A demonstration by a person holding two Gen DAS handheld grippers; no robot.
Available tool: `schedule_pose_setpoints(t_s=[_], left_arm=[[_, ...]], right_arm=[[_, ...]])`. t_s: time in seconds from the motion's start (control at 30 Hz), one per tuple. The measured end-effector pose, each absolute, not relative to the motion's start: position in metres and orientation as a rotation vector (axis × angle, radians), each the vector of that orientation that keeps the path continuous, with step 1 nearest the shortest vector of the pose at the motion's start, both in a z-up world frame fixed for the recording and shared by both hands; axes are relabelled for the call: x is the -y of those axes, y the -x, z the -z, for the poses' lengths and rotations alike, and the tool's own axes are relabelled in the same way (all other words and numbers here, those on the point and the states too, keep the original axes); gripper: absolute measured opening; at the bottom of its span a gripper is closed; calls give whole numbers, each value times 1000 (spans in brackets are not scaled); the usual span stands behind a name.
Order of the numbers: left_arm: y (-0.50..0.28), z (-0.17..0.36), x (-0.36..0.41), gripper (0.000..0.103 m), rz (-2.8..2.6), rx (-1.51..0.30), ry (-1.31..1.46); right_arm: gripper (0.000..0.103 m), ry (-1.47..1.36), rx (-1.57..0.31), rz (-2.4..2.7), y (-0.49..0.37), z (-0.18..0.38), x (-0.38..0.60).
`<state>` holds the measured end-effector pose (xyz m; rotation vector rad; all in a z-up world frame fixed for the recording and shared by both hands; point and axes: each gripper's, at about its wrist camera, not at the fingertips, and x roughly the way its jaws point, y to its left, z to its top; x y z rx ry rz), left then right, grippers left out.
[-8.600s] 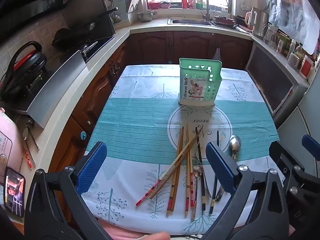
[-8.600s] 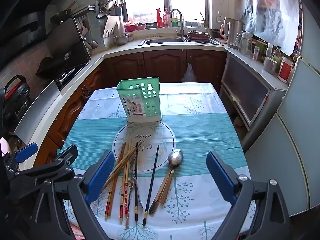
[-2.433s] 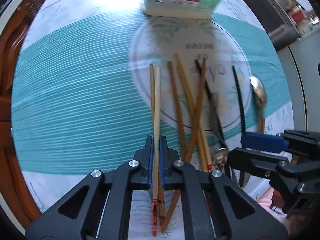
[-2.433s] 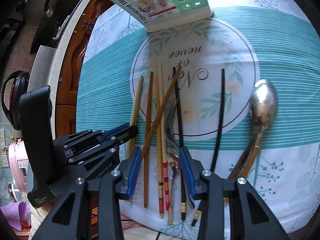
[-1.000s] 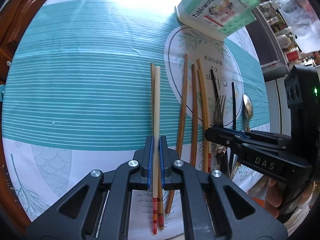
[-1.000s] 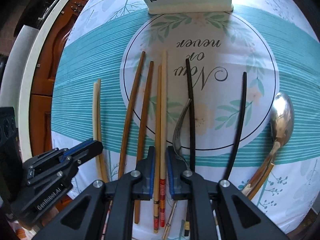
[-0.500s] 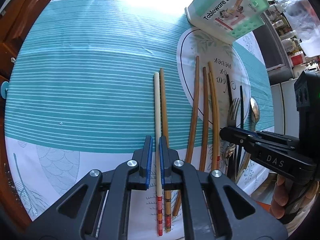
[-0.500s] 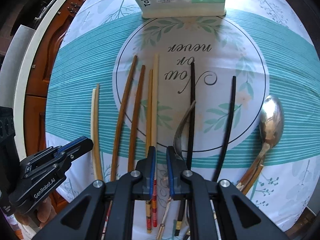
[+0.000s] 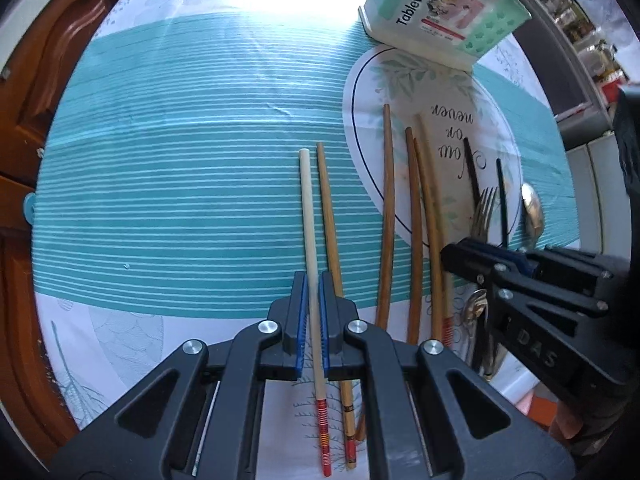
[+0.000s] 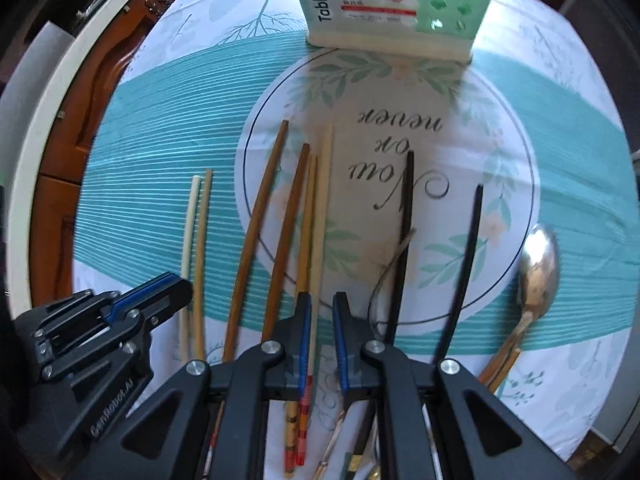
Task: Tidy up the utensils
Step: 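Lift both held chopsticks upright and carry them over the green holder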
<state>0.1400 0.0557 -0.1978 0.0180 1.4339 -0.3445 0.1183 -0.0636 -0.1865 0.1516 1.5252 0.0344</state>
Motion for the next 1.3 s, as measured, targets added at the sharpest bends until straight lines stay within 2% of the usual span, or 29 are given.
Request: schedule_pose_setpoints(t_s=[0.43, 0.6, 0.93, 1.3], left_arm=[[-142, 196, -51, 3, 305, -1468, -39], [-137, 192, -61, 2, 274, -1426, 4], [-111, 135, -49, 2, 277, -1181, -34], [-112, 34, -31, 2, 301, -869, -87]], right_arm=[[6, -12, -1511, -23, -128, 196, 36], [5, -193, -1515, -108, -122, 198, 57], [5, -341, -1243, -231, -85, 158, 85], [5, -293, -835, -207, -77, 63, 115]])
